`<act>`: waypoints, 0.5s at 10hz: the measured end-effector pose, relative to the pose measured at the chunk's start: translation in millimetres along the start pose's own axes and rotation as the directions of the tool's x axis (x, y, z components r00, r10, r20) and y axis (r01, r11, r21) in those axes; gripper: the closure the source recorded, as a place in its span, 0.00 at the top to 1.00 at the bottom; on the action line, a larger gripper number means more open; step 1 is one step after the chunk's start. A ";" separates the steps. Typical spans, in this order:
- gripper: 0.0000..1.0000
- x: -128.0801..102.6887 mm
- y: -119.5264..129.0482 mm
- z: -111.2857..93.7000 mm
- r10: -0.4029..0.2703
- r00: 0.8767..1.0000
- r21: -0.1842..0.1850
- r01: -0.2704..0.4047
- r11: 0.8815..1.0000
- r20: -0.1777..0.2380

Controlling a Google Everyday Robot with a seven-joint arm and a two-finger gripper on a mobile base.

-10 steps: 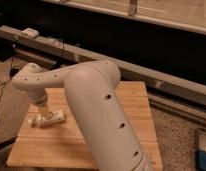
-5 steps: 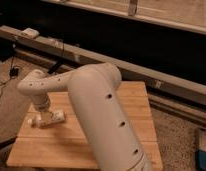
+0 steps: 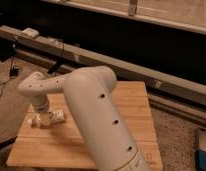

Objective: Place the bottle in the ceramic bowl

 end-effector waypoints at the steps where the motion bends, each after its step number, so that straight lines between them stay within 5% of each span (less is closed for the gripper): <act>1: 0.65 -1.0 -0.9 3.5 0.002 1.000 -0.003 -0.002 1.000 0.000; 3: 0.57 -0.8 -1.3 9.3 0.016 1.000 -0.007 -0.016 1.000 -0.005; 5: 0.35 0.2 1.9 16.1 0.032 0.999 -0.013 -0.032 0.999 -0.007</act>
